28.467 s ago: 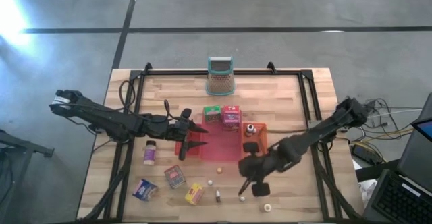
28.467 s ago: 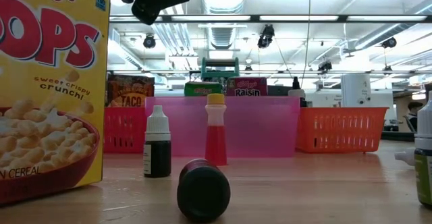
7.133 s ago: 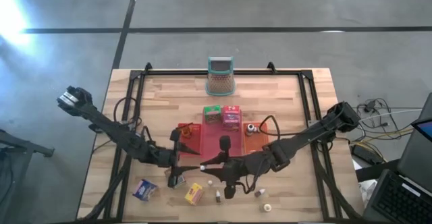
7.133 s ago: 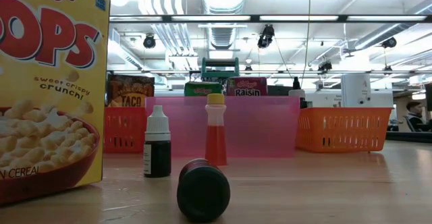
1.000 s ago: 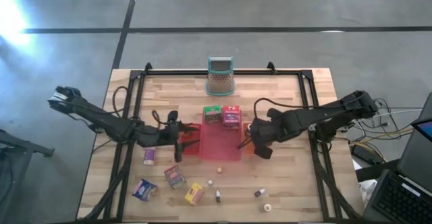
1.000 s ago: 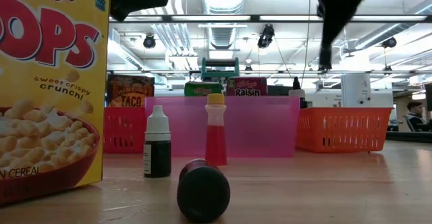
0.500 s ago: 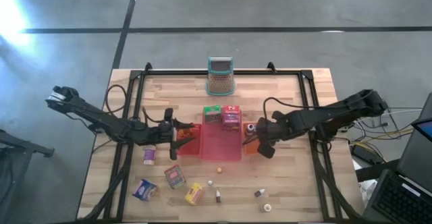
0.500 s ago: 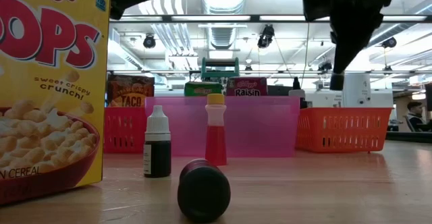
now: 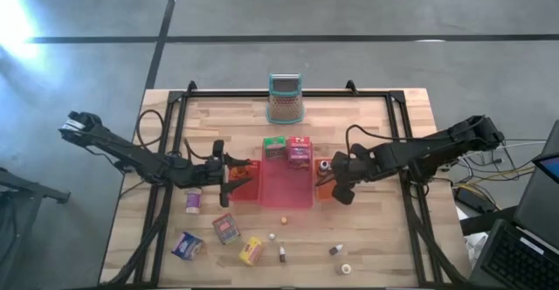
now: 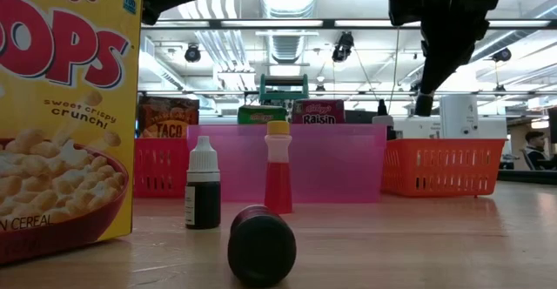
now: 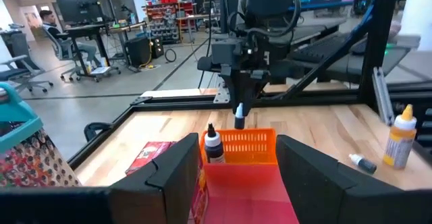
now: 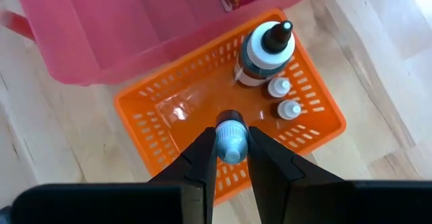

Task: Pick & Place Kitchen Items
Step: Put the small brown food coloring bottle into the orange bin

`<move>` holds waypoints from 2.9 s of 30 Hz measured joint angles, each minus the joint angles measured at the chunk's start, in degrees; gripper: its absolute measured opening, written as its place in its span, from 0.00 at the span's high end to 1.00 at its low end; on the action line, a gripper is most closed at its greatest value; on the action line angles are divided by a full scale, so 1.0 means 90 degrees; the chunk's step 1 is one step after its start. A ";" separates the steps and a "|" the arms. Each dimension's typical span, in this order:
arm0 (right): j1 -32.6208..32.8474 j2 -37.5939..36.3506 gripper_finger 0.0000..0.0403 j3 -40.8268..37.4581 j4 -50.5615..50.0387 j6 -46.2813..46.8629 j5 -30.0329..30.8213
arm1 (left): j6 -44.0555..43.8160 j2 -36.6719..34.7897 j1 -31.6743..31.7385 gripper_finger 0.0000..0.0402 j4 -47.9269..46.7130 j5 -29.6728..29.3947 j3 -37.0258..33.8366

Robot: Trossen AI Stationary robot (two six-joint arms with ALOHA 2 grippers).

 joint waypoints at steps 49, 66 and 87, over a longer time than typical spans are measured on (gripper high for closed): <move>-0.0295 0.0019 0.84 -0.0535 0.1532 -0.0095 -0.0335 | 0.0181 0.0002 0.0002 0.49 -0.0004 0.0000 -0.0018; -0.0448 0.0462 0.84 -0.0573 0.0794 0.0299 -0.0402 | 0.0181 0.0005 0.0018 0.49 0.0000 -0.0003 -0.0021; -0.0860 0.1511 0.84 -0.0645 0.1089 -0.0002 -0.0158 | 0.0172 0.0005 0.0029 0.49 -0.0009 -0.0023 -0.0021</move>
